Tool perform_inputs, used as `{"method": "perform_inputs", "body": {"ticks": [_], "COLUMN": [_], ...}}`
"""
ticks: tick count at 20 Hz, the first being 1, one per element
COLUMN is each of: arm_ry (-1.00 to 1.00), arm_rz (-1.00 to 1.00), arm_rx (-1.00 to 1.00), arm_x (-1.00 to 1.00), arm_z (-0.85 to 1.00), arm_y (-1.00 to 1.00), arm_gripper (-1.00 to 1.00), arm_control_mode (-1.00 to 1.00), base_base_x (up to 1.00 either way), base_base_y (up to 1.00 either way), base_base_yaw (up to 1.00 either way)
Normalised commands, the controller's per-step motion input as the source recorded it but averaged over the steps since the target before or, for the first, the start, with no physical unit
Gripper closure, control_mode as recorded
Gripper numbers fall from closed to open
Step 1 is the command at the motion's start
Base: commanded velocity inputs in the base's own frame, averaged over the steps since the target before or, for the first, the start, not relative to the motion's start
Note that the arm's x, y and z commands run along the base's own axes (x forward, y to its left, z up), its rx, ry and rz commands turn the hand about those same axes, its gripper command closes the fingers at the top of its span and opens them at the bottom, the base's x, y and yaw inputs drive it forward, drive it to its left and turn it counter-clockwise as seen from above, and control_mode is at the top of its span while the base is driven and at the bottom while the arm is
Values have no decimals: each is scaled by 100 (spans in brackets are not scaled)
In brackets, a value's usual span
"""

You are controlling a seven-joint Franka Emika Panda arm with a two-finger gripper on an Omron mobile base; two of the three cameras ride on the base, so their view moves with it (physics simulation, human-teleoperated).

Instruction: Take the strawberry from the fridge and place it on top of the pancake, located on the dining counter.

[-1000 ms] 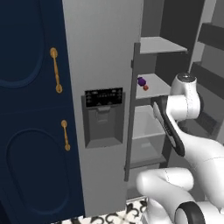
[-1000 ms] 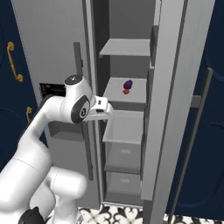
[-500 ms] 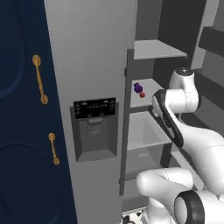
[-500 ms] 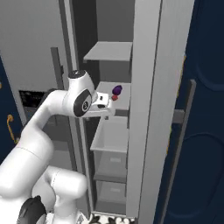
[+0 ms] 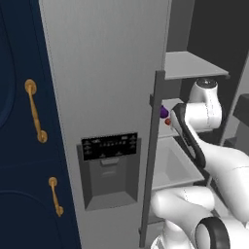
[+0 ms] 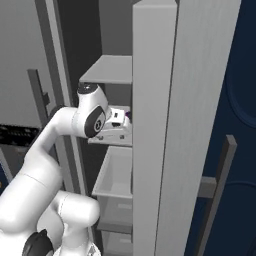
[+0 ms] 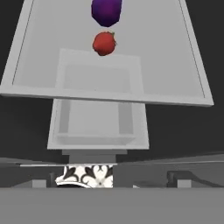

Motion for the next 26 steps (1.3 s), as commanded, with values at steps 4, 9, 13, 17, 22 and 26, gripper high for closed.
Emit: {"method": "perform_inputs", "body": {"ticks": [4,9,13,17,22,26], "arm_ry": [-5,-3,0,0,0,0], "arm_rz": [2,0,0,0,0,0], "arm_rx": [4,9,7,3,0,0], "arm_x": [0,76,99,96,86,62], "arm_z": [-5,-10,-17,-32,-53,-37], "arm_y": [-3,-12,0,0,0,0], "arm_gripper": [-100,-100,-100,-100,-100,-100], "arm_control_mode": [-100,-100,-100,-100,-100,-100], "base_base_x": [5,0,0,0,0,0], "base_base_y": [0,0,0,0,0,0], "base_base_yaw": [3,0,0,0,0,0]}}
